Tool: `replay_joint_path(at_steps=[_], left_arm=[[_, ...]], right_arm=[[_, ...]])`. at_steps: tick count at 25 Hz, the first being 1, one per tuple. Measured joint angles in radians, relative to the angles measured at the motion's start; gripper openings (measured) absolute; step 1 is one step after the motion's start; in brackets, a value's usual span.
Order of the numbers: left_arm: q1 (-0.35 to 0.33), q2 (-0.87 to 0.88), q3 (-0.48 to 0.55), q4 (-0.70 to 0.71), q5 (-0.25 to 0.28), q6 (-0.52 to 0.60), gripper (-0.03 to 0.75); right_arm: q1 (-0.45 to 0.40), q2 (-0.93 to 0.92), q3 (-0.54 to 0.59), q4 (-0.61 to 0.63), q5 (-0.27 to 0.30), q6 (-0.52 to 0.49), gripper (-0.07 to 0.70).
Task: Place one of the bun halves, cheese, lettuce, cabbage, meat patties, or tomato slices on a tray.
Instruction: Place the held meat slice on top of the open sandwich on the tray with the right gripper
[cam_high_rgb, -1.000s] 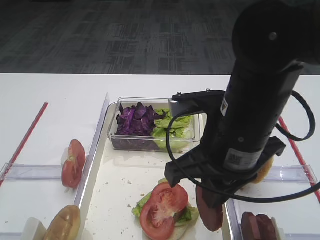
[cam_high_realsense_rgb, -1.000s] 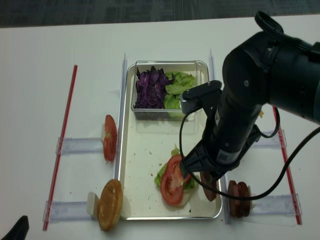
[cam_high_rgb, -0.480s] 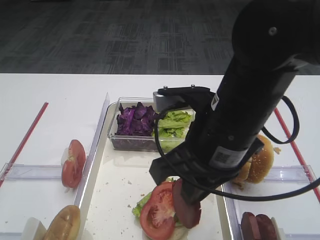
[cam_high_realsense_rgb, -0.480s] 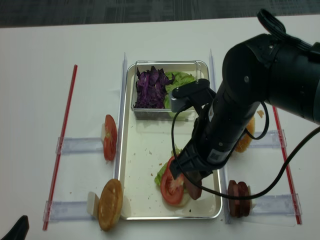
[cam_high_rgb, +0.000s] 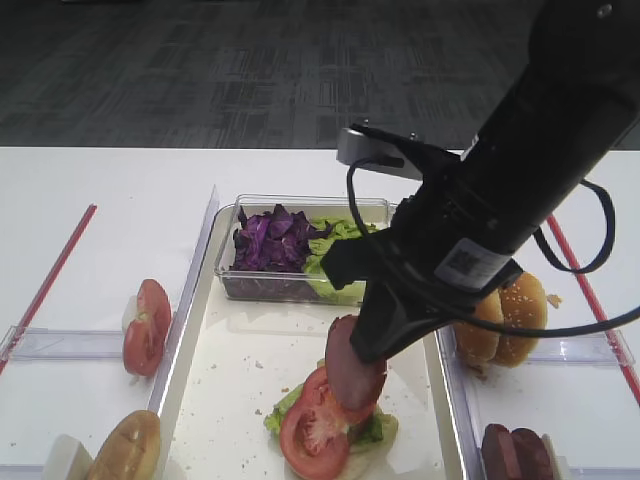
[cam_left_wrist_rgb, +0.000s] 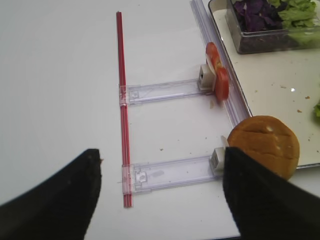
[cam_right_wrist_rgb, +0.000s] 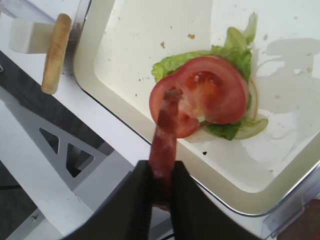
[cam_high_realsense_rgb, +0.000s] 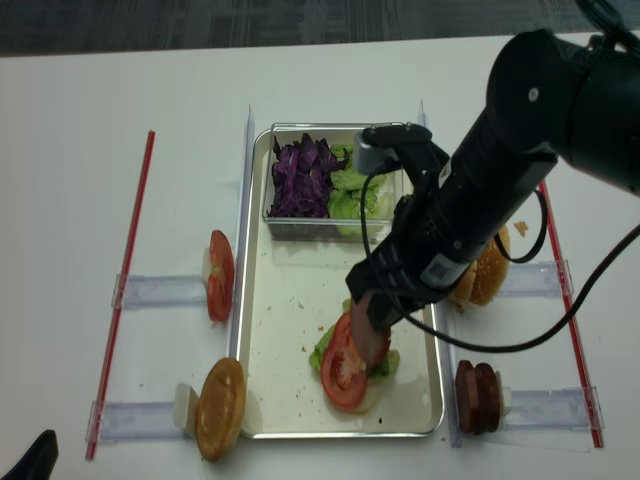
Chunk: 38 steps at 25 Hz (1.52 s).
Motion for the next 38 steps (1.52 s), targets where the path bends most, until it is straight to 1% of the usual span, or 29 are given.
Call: replay_joint_path(at_steps=[3,10,16,19,24,30,33,38], left_arm=[[0.0,0.0,0.0,0.0,0.0,-0.007,0.473],[0.0,0.0,0.0,0.0,0.0,0.0,0.473],[0.0,0.0,0.0,0.0,0.0,-0.007,0.473],[0.0,0.0,0.0,0.0,0.0,0.0,0.473],[0.0,0.0,0.0,0.0,0.0,0.0,0.473],[0.0,0.0,0.0,0.0,0.0,0.0,0.473],[0.0,0.0,0.0,0.0,0.0,0.0,0.473],[0.0,0.0,0.0,0.0,0.0,0.0,0.473]], right_arm=[[-0.028,0.009,0.004,0.045,0.023,-0.057,0.131],[-0.029,0.069,0.007,0.137,0.05,-0.153,0.131],[-0.029,0.129,0.007,0.155,0.05,-0.191,0.131],[-0.029,0.16,0.007,0.179,0.041,-0.219,0.131],[-0.052,0.191,0.007,0.215,0.03,-0.259,0.131],[-0.078,0.209,0.007,0.234,0.033,-0.276,0.131],[-0.078,0.211,0.007,0.246,0.045,-0.285,0.131],[-0.078,0.212,0.007,0.249,0.049,-0.292,0.131]])
